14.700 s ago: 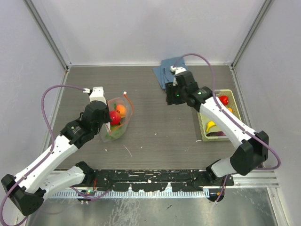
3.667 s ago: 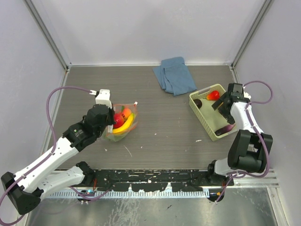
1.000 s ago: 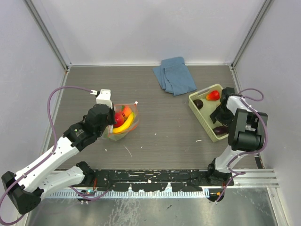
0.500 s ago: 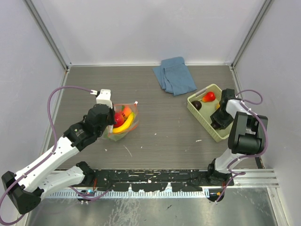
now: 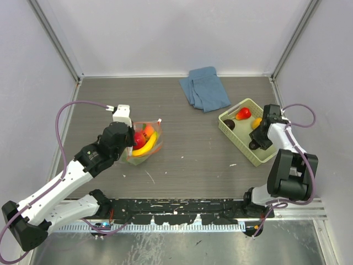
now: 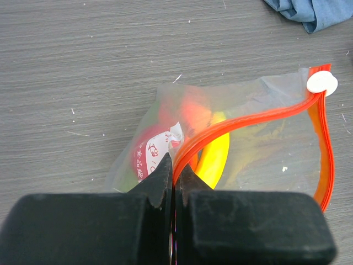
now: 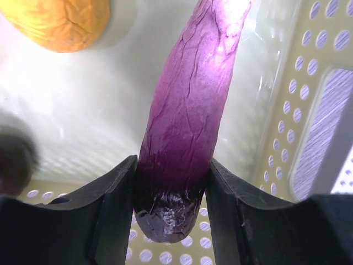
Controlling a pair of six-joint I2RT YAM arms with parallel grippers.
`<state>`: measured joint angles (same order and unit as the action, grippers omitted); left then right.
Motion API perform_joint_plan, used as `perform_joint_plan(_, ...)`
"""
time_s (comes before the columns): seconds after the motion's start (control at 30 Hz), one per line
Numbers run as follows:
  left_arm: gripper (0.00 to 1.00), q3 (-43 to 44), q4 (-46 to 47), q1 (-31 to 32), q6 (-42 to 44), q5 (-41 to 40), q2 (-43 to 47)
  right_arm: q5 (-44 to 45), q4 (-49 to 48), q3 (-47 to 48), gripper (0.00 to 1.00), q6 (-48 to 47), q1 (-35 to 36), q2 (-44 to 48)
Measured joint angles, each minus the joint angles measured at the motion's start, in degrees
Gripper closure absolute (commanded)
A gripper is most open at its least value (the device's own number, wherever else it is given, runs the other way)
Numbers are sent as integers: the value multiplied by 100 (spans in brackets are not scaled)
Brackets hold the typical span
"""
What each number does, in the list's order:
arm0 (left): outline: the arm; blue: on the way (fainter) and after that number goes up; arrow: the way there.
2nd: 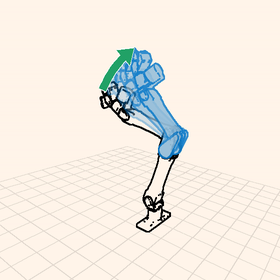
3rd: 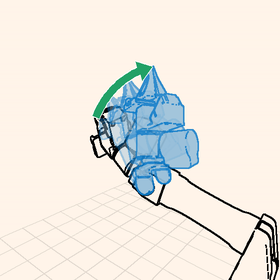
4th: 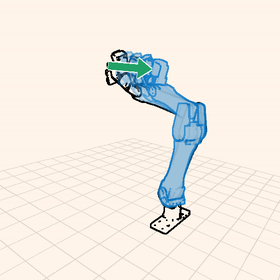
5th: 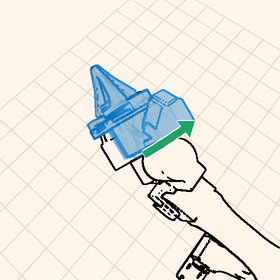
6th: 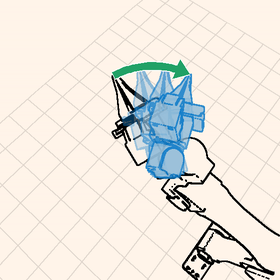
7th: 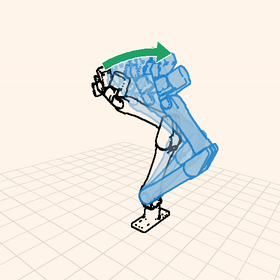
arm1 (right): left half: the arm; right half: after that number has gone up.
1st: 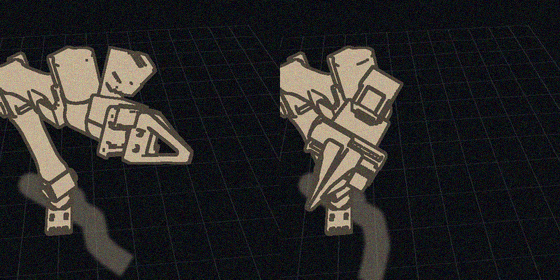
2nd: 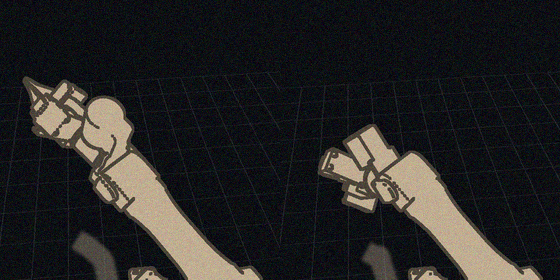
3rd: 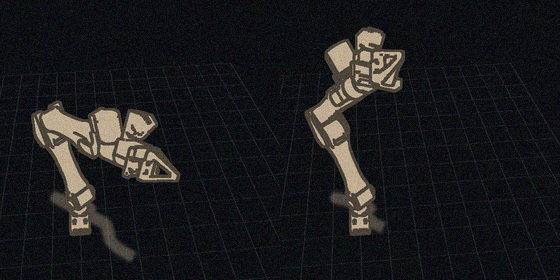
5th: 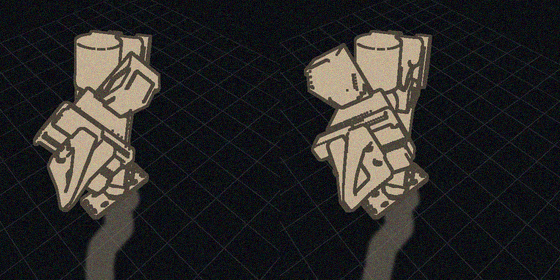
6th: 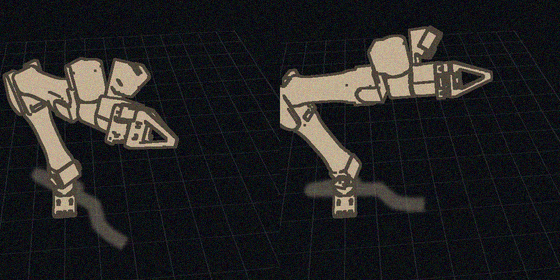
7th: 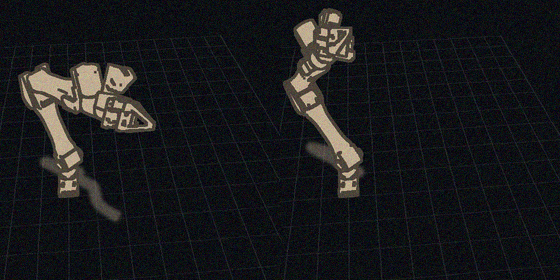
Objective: Place the food in the zip-top bag and seal the zipper
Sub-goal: Pick up the fake vegetable from the bin, then place the fake vegetable in the zipper food storage bag.
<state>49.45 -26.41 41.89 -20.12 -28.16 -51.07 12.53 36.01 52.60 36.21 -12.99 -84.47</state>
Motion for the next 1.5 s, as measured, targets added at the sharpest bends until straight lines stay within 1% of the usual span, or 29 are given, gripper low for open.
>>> perform_joint_plan(0.33,100,0,0,0,0,0,9,-328,-50,-125,86,-11,0,1001)
perform_joint_plan(0.5,100,0,0,0,2,2,11,-619,-151,-229,82,-140,55,1711)
perform_joint_plan(0.6,100,0,0,0,4,2,11,-761,-212,-236,81,-297,245,2092)
perform_joint_plan(0.73,100,0,0,0,13,2,11,-1049,-219,-129,81,-595,863,2387)
perform_joint_plan(0.87,100,0,2,0,28,2,11,-1399,-170,243,81,-850,1561,2387)
perform_joint_plan(0.9,100,-2,7,0,39,4,11,-1711,-155,597,81,-1032,2046,2358)
perform_joint_plan(0.97,100,-7,7,0,46,4,11,-1812,-149,669,80,-1075,2181,2354)
perform_joint_plan(1.3,100,-11,48,0,116,11,0,-2608,-24,1298,78,-1325,3685,1659)
perform_joint_plan(1.5,100,-11,105,0,140,28,-31,-2892,83,1652,77,-1364,4483,1325)
